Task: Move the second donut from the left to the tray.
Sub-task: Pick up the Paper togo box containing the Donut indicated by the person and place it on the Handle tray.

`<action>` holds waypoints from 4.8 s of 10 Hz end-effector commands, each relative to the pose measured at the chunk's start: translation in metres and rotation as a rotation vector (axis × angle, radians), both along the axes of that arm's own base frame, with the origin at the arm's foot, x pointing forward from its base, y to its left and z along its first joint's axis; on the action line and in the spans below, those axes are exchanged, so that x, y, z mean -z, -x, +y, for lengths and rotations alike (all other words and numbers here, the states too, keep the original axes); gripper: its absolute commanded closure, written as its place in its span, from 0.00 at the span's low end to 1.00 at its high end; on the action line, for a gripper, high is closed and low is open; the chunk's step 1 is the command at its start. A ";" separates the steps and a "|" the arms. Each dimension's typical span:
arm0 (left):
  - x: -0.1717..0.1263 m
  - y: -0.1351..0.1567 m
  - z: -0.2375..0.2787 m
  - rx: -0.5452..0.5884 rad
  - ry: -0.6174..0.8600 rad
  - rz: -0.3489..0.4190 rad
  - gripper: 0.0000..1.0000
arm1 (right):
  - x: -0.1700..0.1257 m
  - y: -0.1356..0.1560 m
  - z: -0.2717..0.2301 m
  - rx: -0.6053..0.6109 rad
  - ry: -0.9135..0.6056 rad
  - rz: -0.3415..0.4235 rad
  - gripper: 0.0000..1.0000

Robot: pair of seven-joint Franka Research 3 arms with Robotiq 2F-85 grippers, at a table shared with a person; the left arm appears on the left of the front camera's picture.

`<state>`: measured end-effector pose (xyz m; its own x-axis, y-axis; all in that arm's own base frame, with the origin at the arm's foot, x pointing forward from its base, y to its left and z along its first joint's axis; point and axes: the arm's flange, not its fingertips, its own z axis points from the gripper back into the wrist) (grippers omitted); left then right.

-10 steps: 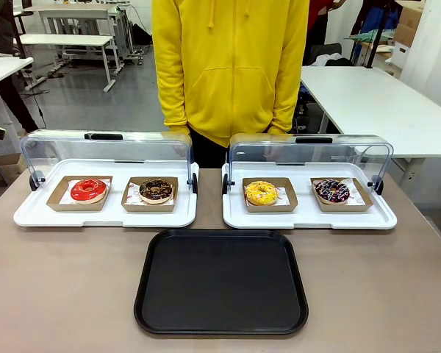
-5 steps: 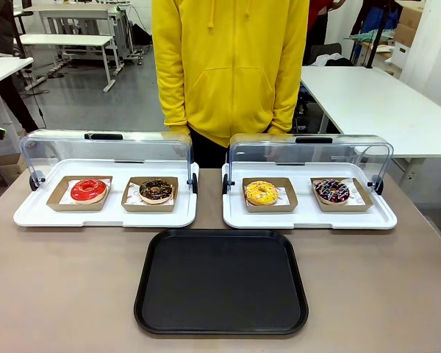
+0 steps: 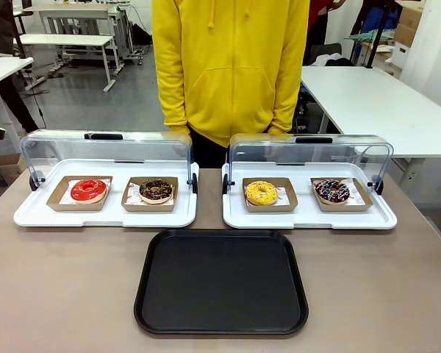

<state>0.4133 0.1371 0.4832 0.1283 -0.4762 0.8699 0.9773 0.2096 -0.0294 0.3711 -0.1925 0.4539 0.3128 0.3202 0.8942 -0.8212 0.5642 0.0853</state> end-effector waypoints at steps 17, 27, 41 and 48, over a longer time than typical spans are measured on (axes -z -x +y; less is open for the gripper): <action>-0.003 -0.001 0.000 0.002 0.002 -0.002 0.00 | 0.000 -0.003 0.000 -0.001 -0.010 -0.028 0.00; -0.003 -0.001 0.000 0.002 0.002 -0.002 0.00 | 0.000 -0.003 0.000 -0.001 -0.010 -0.028 0.00; -0.003 -0.001 0.000 0.002 0.002 -0.002 0.00 | 0.000 -0.003 0.000 -0.001 -0.010 -0.028 0.00; -0.003 -0.001 0.000 0.002 0.002 -0.002 0.00 | 0.000 -0.003 0.000 -0.001 -0.010 -0.028 0.00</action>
